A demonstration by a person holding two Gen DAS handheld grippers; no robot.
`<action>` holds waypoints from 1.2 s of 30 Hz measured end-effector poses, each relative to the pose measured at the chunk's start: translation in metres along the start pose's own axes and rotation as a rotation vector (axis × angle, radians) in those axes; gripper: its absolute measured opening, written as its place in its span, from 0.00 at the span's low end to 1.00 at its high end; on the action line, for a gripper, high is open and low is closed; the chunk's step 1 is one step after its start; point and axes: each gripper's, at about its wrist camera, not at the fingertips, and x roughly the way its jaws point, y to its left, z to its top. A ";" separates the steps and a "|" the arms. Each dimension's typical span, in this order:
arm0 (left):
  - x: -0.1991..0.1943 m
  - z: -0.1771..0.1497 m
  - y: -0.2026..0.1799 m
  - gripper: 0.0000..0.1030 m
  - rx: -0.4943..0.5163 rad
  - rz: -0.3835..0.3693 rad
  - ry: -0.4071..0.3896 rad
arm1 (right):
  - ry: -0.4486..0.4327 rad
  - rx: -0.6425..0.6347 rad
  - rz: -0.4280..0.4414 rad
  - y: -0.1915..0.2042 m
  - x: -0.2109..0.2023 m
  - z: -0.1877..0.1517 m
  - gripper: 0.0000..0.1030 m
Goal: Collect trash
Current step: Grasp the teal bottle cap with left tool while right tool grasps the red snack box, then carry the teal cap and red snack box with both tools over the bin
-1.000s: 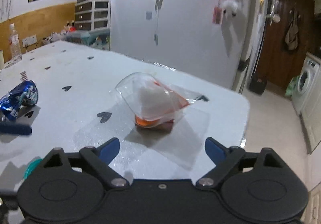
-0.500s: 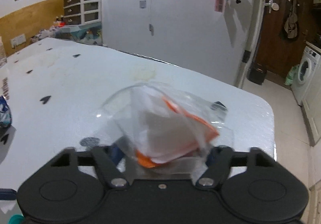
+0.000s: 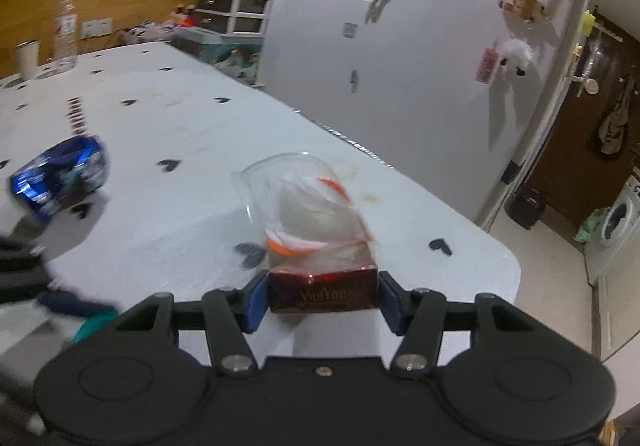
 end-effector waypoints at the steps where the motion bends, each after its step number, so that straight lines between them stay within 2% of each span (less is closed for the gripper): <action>1: -0.001 0.000 0.000 0.49 -0.001 -0.001 0.000 | 0.003 -0.007 0.007 0.003 -0.007 -0.005 0.55; 5: -0.002 -0.001 0.001 0.49 -0.004 -0.002 0.001 | 0.010 0.012 0.046 0.008 -0.033 -0.026 0.55; 12: -0.004 -0.003 0.001 0.49 0.012 -0.001 0.002 | 0.017 0.106 0.169 0.011 -0.064 -0.076 0.56; 14: -0.005 -0.004 0.000 0.49 0.017 -0.004 0.003 | 0.020 0.132 0.185 0.013 -0.065 -0.085 0.61; 16: -0.006 -0.005 0.000 0.49 0.021 -0.007 0.003 | 0.007 0.154 0.176 0.012 -0.064 -0.088 0.75; 18: -0.006 -0.005 0.000 0.50 0.018 -0.011 0.004 | 0.000 0.174 0.170 0.010 -0.058 -0.085 0.77; 21: -0.006 -0.005 0.002 0.50 0.013 -0.016 0.006 | 0.013 0.196 0.188 0.009 -0.047 -0.077 0.76; 23: -0.006 -0.006 0.004 0.51 0.008 -0.025 0.008 | 0.033 0.183 0.196 0.012 -0.038 -0.074 0.71; 24: -0.007 -0.006 0.004 0.55 0.010 -0.026 0.009 | 0.044 0.170 0.192 0.014 -0.033 -0.073 0.66; 25: -0.007 -0.007 0.004 0.57 0.011 -0.022 0.010 | 0.041 0.152 0.183 0.017 -0.032 -0.074 0.65; 29: -0.007 -0.008 0.004 0.57 0.008 -0.022 0.010 | 0.030 0.138 0.180 0.020 -0.033 -0.075 0.55; 32: -0.007 -0.007 0.003 0.55 0.004 -0.026 0.009 | 0.024 0.141 0.170 0.022 -0.036 -0.076 0.52; 34: -0.008 -0.007 0.001 0.49 0.007 -0.033 0.005 | 0.013 0.140 0.153 0.024 -0.039 -0.078 0.52; 36: -0.010 -0.008 -0.001 0.49 0.008 -0.025 0.005 | -0.004 0.145 0.135 0.024 -0.042 -0.080 0.52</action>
